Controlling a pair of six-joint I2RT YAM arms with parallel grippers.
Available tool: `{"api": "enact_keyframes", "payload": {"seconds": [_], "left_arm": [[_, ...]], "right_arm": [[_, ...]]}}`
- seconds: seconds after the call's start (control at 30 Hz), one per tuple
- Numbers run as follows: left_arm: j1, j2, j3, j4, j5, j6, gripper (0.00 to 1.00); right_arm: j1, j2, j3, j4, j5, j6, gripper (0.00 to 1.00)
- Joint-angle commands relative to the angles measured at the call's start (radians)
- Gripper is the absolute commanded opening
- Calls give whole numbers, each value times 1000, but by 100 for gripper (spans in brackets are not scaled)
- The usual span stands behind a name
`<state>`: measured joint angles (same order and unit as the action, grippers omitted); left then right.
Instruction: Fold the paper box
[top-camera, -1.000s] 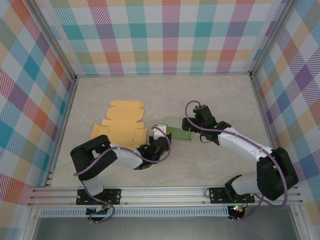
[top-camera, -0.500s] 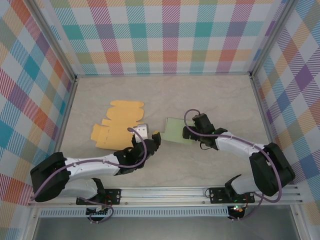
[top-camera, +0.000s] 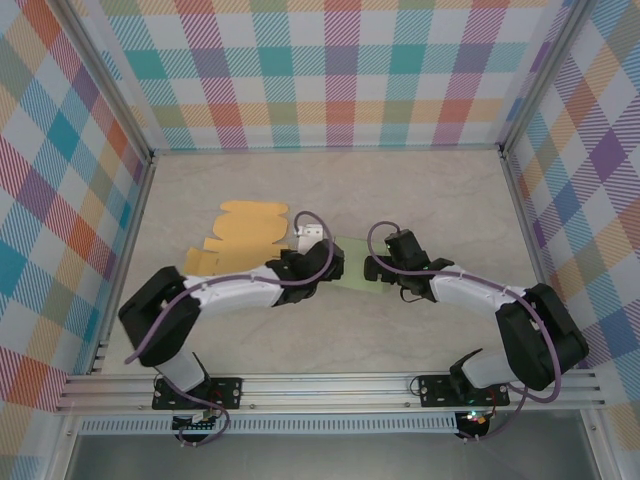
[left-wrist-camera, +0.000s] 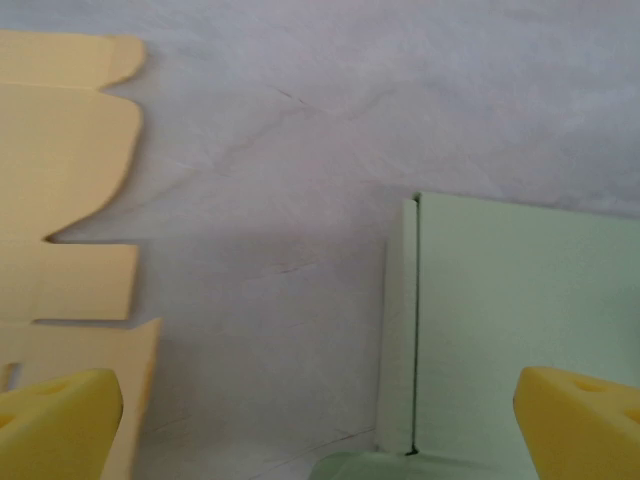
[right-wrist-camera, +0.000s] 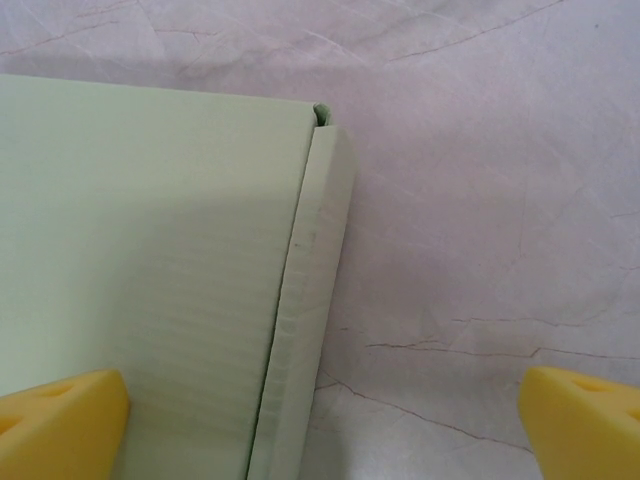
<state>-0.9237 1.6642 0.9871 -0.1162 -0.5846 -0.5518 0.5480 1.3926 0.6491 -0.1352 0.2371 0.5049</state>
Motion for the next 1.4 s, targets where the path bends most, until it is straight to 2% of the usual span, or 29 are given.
{"api": "enact_keyframes", "payload": {"seconds": [0.0,0.33,0.47,0.57,0.7,0.83,1.0,1.13,1.27,1.37], "left_arm": [[26,99,85,-77,36,33,100],[65,316,211,-153,19,5,99],[66,336,205,-153,12,0,98],[66,298,172,-134,23,-11,97],[66,173,102,-99,44,-13,97],[66,-25,-8,-61,47,-32,98],[65,-298,-162,-56,2,-86,99],[70,-513,-290,-97,-58,-150,99],[71,-735,-413,-153,-142,-230,100],[72,-904,-479,-233,-196,-259,100]], "right_arm": [[-6,-19,8,-49,-8,-29,100],[-6,-15,13,-68,-32,-34,100],[-5,-19,29,-87,-38,-37,100],[-4,-41,44,-112,-45,-44,100],[2,-116,61,-153,-52,-64,100],[24,-221,60,-179,-84,-87,100],[121,-314,57,-215,-56,-135,100],[245,-307,64,-257,47,-183,100],[384,-228,71,-278,230,-227,100],[449,-161,75,-266,325,-242,100]]}}
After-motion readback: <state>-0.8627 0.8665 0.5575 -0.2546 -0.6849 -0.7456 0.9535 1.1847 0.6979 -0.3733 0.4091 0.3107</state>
